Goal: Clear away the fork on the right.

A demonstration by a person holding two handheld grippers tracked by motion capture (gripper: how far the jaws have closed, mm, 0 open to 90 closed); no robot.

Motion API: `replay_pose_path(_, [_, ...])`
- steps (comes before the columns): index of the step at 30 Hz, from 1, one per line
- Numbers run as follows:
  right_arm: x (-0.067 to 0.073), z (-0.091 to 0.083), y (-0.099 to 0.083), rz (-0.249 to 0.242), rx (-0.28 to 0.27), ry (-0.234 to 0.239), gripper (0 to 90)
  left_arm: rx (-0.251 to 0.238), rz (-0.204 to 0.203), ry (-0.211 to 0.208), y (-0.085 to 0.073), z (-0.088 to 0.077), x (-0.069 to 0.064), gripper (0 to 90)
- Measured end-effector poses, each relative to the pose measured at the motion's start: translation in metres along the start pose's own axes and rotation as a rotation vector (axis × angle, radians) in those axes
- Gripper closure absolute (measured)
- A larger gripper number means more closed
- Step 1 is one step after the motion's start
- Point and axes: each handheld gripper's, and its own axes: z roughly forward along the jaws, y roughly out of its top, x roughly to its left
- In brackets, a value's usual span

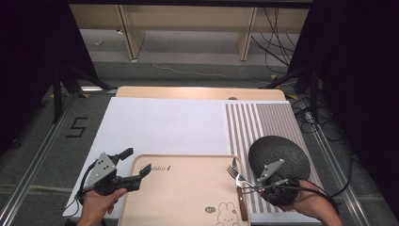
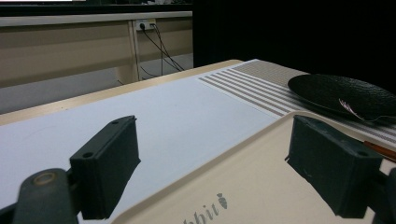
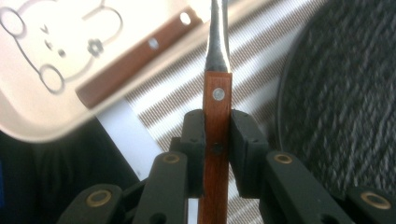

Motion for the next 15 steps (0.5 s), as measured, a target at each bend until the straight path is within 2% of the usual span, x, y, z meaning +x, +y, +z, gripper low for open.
replay_pose_path(9, [0.017, 0.006, 0.032, -0.038, -0.019, 0.029, 77.4, -0.001, 0.0, 0.001, 0.0, 0.0, 0.0, 15.8])
replay_pose_path(13, [0.022, 0.008, 0.041, -0.026, -0.05, 0.073, 77.4, -0.005, 0.001, -0.002, 0.0, -0.001, 0.0, 15.8])
replay_pose_path(15, [0.024, 0.009, 0.044, -0.028, -0.044, 0.064, 77.4, -0.005, 0.002, 0.0, 0.0, -0.001, 0.001, 15.8])
